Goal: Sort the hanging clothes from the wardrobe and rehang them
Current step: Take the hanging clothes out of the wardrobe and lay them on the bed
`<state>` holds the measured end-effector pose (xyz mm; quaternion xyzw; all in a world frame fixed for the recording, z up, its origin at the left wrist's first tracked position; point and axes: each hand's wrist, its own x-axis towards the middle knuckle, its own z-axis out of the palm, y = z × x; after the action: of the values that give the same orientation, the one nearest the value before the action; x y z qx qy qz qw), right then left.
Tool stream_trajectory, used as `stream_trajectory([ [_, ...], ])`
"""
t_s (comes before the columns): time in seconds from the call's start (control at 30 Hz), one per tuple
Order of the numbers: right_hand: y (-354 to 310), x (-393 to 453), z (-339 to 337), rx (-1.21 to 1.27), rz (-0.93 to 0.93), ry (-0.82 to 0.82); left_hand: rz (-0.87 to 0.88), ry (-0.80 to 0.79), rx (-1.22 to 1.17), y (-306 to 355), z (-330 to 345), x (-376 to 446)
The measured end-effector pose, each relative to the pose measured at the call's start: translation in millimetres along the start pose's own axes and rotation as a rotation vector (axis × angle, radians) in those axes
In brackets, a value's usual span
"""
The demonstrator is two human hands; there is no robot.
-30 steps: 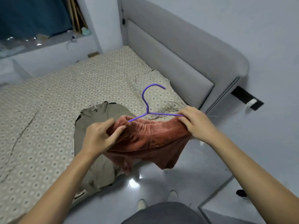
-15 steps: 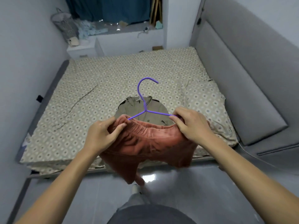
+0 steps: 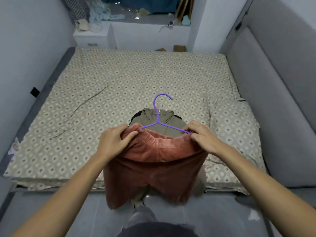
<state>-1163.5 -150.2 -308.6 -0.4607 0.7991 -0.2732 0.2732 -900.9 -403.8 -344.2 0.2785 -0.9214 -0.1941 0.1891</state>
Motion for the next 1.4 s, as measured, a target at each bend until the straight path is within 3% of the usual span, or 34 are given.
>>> stream_trajectory([
  [0.33,81.8,152.6,1.8,-0.232,0.193,-0.053,-0.034,-0.180,0.068,-66.4,81.2,129.7],
  [0.67,201.8,271.1,42.6,-0.431,0.258,-0.138,-0.087,-0.474,0.302,-110.6,221.0,210.6],
  [0.77,231.3,294.2,60.3,-0.344,0.296,-0.164,-0.132,-0.521,0.364,-125.5,255.1,220.6],
  [0.87,251.5,316.3,74.7,-0.273,0.334,-0.155,-0.251,-0.512,0.277,-135.6,281.4,227.8],
  [1.0,260.1,344.4,80.9,-0.174,0.395,-0.117,-0.456,-0.452,0.077,-139.8,303.3,240.8],
  [1.23,234.0,337.1,69.9,-0.239,0.302,-0.166,-0.442,-0.429,0.104,-119.2,281.9,238.2],
  [1.4,170.8,321.4,49.4,-0.331,0.110,-0.030,-0.376,-0.375,0.208,-100.5,223.0,238.0],
])
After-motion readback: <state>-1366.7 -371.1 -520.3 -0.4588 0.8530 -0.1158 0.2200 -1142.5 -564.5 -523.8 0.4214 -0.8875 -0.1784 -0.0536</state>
